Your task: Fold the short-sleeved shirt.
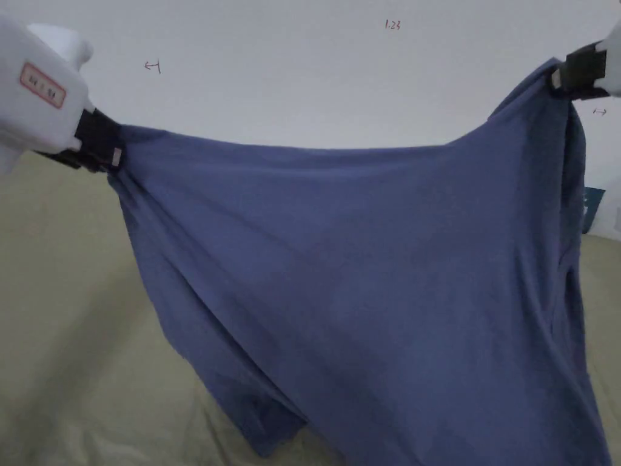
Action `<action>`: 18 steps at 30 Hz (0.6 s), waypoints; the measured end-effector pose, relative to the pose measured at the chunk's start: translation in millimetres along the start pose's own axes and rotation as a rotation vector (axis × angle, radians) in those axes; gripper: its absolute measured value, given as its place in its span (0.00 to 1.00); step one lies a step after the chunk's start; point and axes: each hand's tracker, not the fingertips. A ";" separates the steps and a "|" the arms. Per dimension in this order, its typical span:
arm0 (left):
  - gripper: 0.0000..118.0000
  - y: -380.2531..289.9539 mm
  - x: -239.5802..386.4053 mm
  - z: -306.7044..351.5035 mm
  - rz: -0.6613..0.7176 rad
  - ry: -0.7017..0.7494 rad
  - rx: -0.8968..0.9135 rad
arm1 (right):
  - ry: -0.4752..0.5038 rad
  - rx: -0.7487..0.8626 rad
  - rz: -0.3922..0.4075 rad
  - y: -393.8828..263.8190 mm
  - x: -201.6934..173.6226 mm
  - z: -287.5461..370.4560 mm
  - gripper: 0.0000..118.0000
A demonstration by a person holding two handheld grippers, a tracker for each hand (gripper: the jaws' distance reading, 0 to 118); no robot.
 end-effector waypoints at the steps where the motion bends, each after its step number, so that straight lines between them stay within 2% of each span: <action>1: 0.06 17.6 2.1 -3.4 -0.022 0.026 0.025 | -0.039 0.046 0.008 11.8 4.1 2.0 0.02; 5: 0.06 77.1 0.1 -11.7 0.015 0.031 0.076 | -0.118 0.155 0.010 54.2 20.3 0.1 0.02; 7: 0.06 104.0 -7.9 -19.7 0.035 0.032 0.126 | -0.129 0.155 -0.007 73.9 25.0 -4.9 0.02; 11: 0.06 147.5 -10.0 -15.4 0.007 0.109 0.190 | -0.244 0.288 0.043 103.6 21.8 1.7 0.02; 14: 0.06 172.1 -11.8 -1.1 -0.003 0.127 0.237 | -0.195 0.354 -0.018 128.7 22.1 17.0 0.02; 18: 0.06 180.2 -11.5 8.9 -0.009 0.162 0.267 | -0.195 0.375 0.011 132.1 19.7 30.6 0.02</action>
